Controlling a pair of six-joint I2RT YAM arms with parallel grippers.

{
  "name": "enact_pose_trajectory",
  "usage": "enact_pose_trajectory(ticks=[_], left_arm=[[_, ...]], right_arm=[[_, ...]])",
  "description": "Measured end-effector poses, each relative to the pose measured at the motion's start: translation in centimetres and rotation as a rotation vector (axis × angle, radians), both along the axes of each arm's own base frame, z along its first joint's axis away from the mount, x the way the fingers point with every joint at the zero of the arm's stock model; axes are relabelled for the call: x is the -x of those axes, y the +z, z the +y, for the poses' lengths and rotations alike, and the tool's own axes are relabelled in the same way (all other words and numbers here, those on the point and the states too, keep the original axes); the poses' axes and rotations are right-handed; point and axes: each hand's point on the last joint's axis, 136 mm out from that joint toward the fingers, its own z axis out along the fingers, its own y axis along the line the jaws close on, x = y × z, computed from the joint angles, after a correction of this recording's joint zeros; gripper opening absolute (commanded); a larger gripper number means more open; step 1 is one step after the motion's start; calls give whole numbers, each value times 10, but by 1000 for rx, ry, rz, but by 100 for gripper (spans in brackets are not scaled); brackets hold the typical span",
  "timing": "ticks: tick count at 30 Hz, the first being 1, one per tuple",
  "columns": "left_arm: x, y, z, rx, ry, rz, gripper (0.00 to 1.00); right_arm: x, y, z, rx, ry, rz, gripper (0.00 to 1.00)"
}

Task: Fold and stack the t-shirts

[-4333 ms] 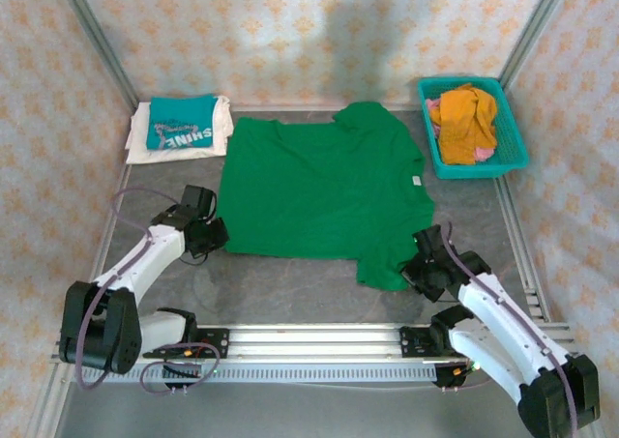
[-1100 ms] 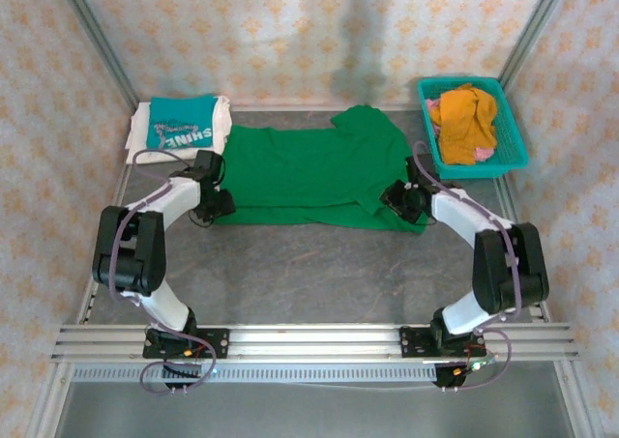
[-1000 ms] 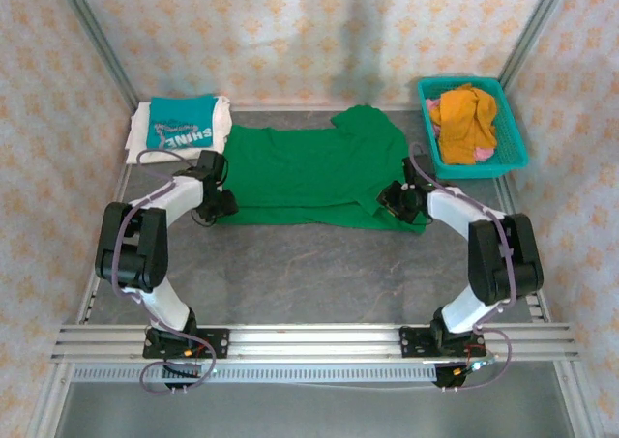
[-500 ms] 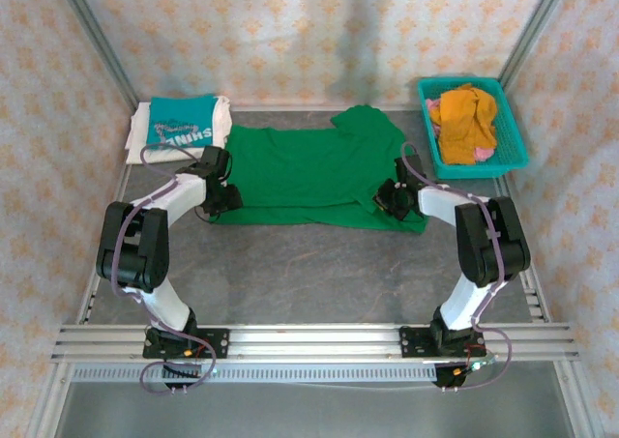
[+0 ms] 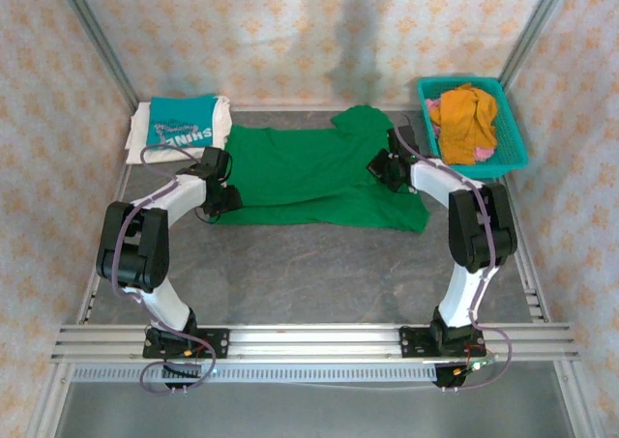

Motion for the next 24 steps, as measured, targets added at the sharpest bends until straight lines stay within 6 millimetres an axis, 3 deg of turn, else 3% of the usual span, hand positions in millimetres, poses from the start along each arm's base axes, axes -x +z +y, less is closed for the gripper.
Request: enact_pose_trajectory(ticks=[6, 9, 13, 15, 20, 24], left_arm=[[-1, 0, 2, -12, 4, -4, 41], [-1, -2, 3, -15, 5, 2, 41], [-1, -4, 3, -16, 5, 6, 42], [-1, -4, 3, -18, 6, 5, 42], [-1, -4, 3, -21, -4, 3, 42], [-9, -3, 2, -23, -15, -1, 42]], right_arm=[[-45, 6, 1, 101, 43, 3, 36], [-61, 17, 2, 140, 68, -4, 38], [-62, 34, 2, 155, 89, -23, 40], [-51, 38, 1, 146, 99, -29, 40], [18, 40, -3, 92, 126, -31, 40], [58, 31, -5, 79, 140, -50, 40]])
